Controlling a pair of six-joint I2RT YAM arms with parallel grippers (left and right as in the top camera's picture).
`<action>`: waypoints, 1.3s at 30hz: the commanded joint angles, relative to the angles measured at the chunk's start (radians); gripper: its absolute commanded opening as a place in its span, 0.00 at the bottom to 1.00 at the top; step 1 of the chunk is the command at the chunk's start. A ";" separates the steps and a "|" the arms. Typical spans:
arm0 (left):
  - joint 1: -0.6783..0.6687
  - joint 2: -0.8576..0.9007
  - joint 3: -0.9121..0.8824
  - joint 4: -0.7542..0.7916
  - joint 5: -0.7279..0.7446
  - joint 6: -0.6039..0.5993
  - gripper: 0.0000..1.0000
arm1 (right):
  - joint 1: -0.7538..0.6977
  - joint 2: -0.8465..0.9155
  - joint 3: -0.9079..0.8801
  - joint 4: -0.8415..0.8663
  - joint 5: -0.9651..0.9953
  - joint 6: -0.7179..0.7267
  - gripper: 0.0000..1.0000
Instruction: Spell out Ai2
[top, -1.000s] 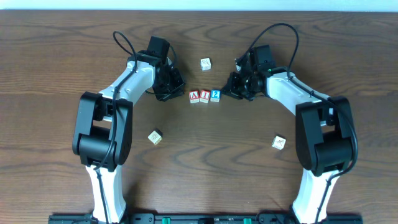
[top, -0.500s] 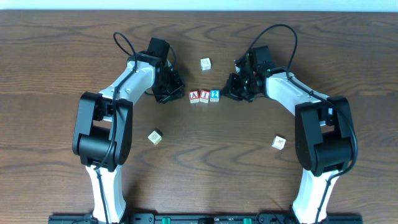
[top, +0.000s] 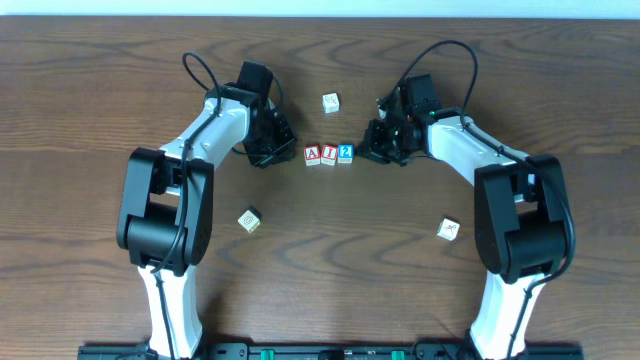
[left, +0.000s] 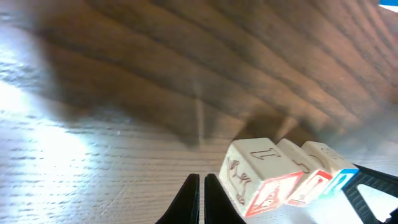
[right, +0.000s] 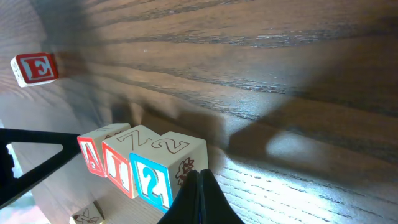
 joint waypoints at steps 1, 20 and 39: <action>0.003 0.043 -0.008 0.023 0.080 0.042 0.06 | 0.014 0.012 0.007 -0.003 -0.008 0.003 0.02; 0.014 0.060 -0.014 0.075 0.147 0.051 0.06 | 0.018 0.012 0.007 -0.007 -0.031 -0.001 0.01; 0.011 0.060 -0.014 0.085 0.151 0.051 0.06 | 0.038 0.012 0.007 0.015 -0.046 -0.008 0.01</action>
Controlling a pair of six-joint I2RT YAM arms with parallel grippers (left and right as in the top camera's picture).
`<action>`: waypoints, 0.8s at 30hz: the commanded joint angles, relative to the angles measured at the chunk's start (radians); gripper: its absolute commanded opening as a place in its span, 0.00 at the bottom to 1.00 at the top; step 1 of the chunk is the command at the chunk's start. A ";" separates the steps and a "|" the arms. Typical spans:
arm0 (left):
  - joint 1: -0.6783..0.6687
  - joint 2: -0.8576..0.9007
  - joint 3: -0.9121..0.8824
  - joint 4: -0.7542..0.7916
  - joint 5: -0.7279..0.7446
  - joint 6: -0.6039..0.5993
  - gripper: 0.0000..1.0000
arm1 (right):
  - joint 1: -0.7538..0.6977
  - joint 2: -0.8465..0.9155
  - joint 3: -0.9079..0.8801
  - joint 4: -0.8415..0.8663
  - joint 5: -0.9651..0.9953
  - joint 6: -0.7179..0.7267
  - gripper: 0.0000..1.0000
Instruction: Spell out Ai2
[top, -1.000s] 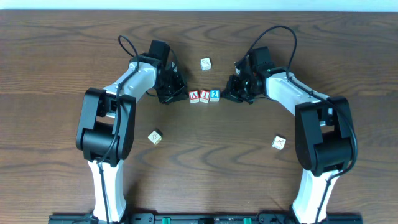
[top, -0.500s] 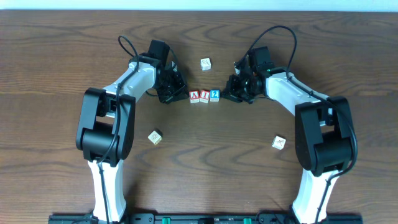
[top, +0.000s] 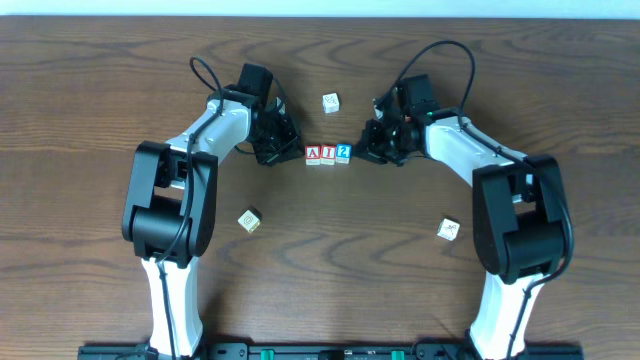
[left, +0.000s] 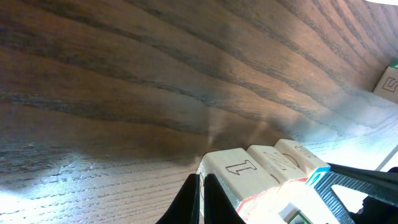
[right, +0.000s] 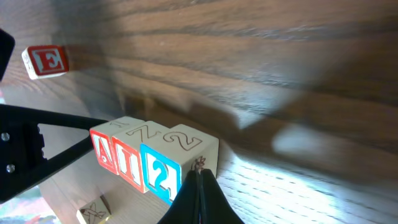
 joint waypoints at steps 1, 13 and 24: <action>0.000 0.009 -0.012 0.000 0.015 0.022 0.06 | 0.023 0.012 0.007 0.006 -0.018 -0.008 0.02; 0.000 0.009 -0.012 -0.016 0.014 0.033 0.06 | 0.012 0.012 0.007 0.011 0.009 -0.008 0.01; 0.005 0.009 -0.012 -0.025 -0.024 0.033 0.06 | -0.024 0.012 0.007 0.011 0.009 -0.008 0.01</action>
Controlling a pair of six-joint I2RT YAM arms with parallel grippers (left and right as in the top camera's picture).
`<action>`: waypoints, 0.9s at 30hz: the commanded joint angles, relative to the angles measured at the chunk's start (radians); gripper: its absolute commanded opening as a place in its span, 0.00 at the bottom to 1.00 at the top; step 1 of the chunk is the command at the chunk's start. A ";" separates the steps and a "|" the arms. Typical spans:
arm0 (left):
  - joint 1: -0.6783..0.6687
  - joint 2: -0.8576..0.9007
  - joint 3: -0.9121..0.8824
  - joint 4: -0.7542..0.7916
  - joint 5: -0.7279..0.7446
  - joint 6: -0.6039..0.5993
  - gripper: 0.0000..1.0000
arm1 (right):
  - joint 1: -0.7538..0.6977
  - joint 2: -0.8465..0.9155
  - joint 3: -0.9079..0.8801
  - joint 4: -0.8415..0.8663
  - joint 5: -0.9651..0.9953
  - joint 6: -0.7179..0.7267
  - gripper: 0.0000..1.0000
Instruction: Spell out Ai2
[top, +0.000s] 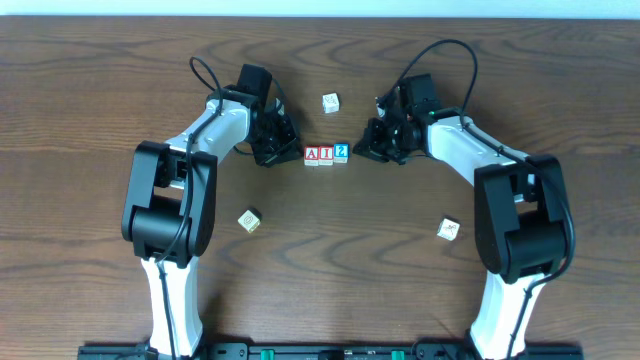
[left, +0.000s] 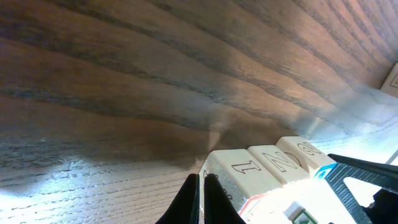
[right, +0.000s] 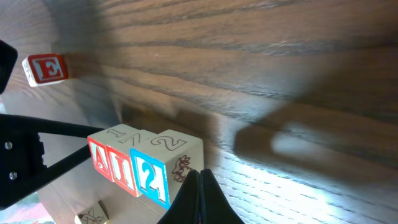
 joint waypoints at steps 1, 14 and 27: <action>0.002 0.009 -0.011 -0.010 -0.024 0.014 0.06 | -0.005 0.012 0.007 0.003 -0.001 -0.008 0.02; 0.055 -0.059 0.000 -0.031 -0.061 0.106 0.06 | -0.035 -0.006 0.201 -0.222 0.129 -0.141 0.01; 0.060 -0.521 0.101 -0.177 -0.394 0.322 0.06 | -0.031 -0.254 0.512 -0.554 0.314 -0.261 0.02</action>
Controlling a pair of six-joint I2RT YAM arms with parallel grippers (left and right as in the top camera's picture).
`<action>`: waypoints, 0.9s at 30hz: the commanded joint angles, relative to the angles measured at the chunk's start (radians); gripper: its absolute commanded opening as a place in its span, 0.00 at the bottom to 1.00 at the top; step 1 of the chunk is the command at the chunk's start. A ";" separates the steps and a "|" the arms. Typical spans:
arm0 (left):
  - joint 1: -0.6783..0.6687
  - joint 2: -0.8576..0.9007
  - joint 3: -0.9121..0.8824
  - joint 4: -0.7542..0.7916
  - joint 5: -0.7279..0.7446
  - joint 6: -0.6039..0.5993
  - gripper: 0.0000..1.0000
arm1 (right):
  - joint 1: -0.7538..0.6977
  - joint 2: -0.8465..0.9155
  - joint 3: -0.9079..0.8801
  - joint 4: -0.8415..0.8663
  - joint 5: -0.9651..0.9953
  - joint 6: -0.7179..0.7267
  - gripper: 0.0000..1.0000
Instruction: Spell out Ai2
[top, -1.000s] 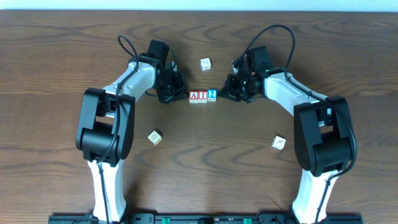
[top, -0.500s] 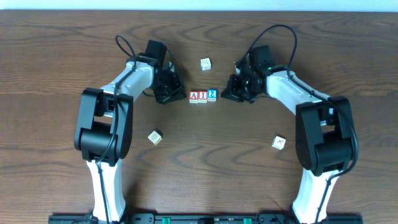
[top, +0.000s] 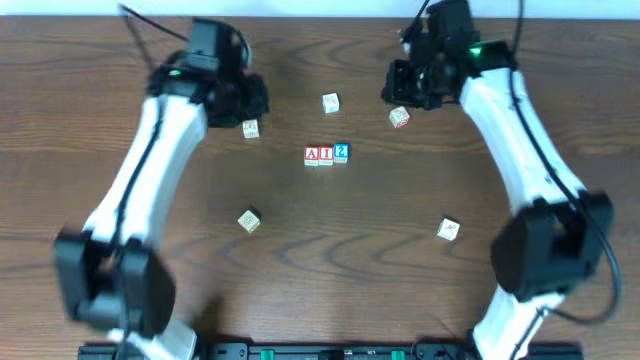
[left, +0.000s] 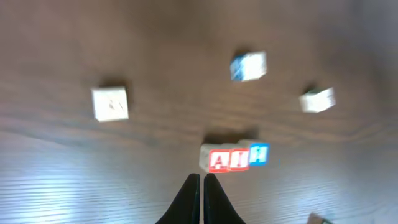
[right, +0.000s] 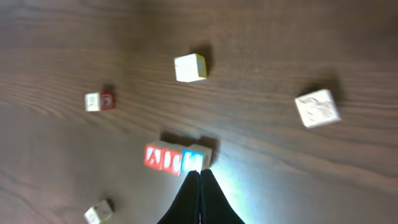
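Three blocks stand touching in a row (top: 327, 153) mid-table: red A, red I, blue 2. The same row appears in the left wrist view (left: 233, 157) and in the right wrist view (right: 177, 158). My left gripper (left: 202, 186) is shut and empty, raised high up and to the left of the row. The right gripper (right: 199, 186) is also shut and empty, raised up and to the right of it. Neither touches a block.
Loose blocks lie around the row: one behind it (top: 330, 102), one back left (top: 250, 128), one back right (top: 399, 117), one front left (top: 248, 220), one front right (top: 448, 229). The table's far edge (top: 320, 16) runs close behind the arms.
Both grippers, which were low at either end of the row, are now raised and drawn back toward the far corners. The row has not shifted. Two more loose blocks now show.
Both shut grippers sat low beside the A-I-2 row, left at the A end and right at the 2 end. They then stood closer against the ends, with the row tight and straight. Now both are lifted away and the row stands alone.
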 joint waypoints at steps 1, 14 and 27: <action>0.001 -0.119 0.013 -0.042 -0.099 0.070 0.06 | 0.006 -0.137 0.029 -0.054 0.105 -0.038 0.02; -0.135 -0.872 -0.509 -0.148 -0.222 0.059 0.06 | 0.166 -0.793 -0.510 -0.159 0.242 -0.093 0.02; -0.172 -1.146 -0.608 -0.196 -0.221 0.010 0.95 | 0.180 -1.271 -0.700 -0.236 0.211 -0.059 0.99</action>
